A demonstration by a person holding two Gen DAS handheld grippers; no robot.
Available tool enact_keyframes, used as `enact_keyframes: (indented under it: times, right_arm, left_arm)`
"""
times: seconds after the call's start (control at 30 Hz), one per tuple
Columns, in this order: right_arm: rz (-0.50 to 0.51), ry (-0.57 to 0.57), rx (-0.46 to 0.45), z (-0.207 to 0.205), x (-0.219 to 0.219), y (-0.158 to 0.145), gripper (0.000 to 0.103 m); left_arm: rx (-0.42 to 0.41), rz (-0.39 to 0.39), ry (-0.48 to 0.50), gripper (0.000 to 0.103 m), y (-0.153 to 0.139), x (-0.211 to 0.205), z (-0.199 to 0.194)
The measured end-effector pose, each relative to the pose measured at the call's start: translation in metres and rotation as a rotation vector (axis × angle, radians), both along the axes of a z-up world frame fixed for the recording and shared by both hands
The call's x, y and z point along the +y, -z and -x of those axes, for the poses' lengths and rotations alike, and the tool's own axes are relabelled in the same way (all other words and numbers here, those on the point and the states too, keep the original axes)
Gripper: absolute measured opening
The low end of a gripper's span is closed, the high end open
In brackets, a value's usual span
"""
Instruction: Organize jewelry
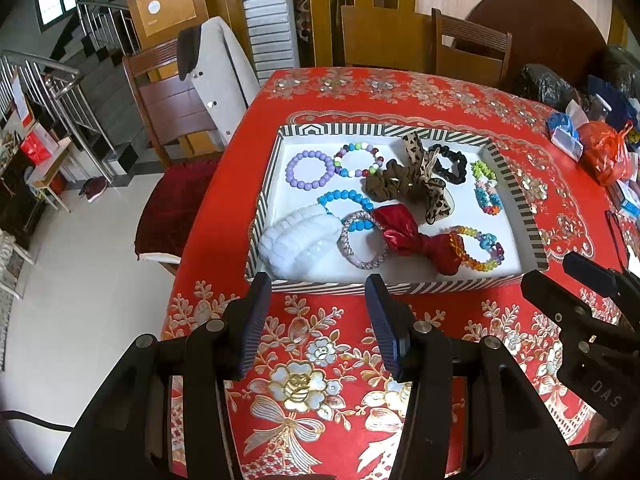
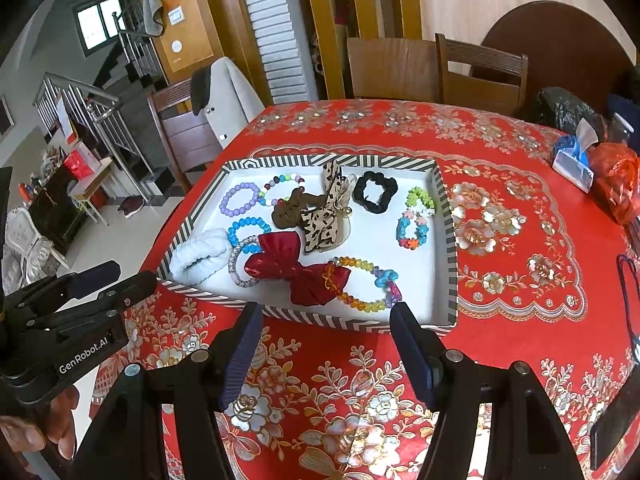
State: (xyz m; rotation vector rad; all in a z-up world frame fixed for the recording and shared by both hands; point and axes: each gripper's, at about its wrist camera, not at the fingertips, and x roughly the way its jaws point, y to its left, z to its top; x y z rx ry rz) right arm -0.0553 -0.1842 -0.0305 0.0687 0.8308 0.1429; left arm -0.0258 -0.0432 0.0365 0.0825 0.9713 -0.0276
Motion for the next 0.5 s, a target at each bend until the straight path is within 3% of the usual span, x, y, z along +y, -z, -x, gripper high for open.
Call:
enact_keyframes:
  times: [0.5]
  right_arm:
    - [-0.007,0.009,-0.002,0.006,-0.007,0.000,0.066]
  left_arm:
    - [-0.022,-0.017,0.026,0.048,-0.001,0.000,0.004]
